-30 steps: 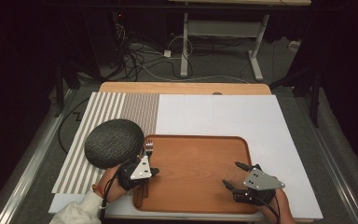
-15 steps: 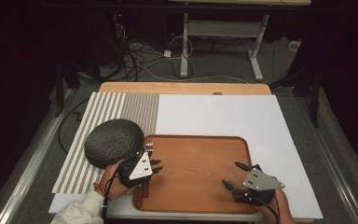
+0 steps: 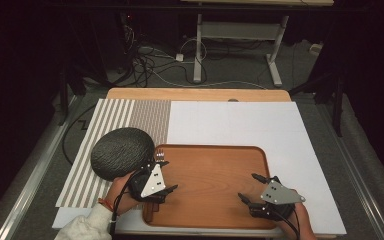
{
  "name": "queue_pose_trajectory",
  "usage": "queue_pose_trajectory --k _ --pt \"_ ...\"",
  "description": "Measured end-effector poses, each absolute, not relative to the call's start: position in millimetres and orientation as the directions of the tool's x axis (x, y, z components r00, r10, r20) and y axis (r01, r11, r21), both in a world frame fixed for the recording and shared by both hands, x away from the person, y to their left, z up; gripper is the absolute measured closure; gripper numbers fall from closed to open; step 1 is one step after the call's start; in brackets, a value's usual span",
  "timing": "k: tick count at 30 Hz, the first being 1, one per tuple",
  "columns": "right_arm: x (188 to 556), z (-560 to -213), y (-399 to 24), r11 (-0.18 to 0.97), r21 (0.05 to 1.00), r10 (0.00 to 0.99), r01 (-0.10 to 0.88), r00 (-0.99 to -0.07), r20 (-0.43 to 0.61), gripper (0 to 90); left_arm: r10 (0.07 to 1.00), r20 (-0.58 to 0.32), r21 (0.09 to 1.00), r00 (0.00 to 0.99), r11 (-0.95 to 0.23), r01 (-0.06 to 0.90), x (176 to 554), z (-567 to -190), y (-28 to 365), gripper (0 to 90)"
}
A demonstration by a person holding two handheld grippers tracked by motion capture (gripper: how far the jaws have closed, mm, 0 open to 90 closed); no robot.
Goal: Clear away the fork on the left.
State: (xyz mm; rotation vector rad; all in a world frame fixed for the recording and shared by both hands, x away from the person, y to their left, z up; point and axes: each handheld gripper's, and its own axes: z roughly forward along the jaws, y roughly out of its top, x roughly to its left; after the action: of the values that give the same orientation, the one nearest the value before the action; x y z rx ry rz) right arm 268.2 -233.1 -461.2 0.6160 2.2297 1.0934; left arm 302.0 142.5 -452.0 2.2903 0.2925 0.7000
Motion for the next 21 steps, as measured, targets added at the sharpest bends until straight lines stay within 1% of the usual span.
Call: queue_pose_trajectory --k 2,7,9,21 --pt "268 -461 -233 0.559 0.816 0.620 0.147 -0.728 -0.293 28.4 0.394 0.403 0.704 0.826 -0.710 -0.004 302 -451 144 19.9" --pt "267 -461 -233 0.559 0.817 0.618 0.143 -0.728 -0.296 28.3 0.423 0.427 0.716 0.799 -0.698 -0.013 300 -448 149 19.6" --pt "267 -460 -233 0.559 0.817 0.618 0.140 -0.727 -0.298 28.1 0.424 0.436 0.712 0.794 -0.702 -0.017 299 -448 152 18.0" --pt "266 -459 -232 0.552 0.824 0.623 0.123 -0.718 -0.311 27.5 0.469 0.457 0.727 0.756 -0.686 -0.015 294 -442 176 18.3"
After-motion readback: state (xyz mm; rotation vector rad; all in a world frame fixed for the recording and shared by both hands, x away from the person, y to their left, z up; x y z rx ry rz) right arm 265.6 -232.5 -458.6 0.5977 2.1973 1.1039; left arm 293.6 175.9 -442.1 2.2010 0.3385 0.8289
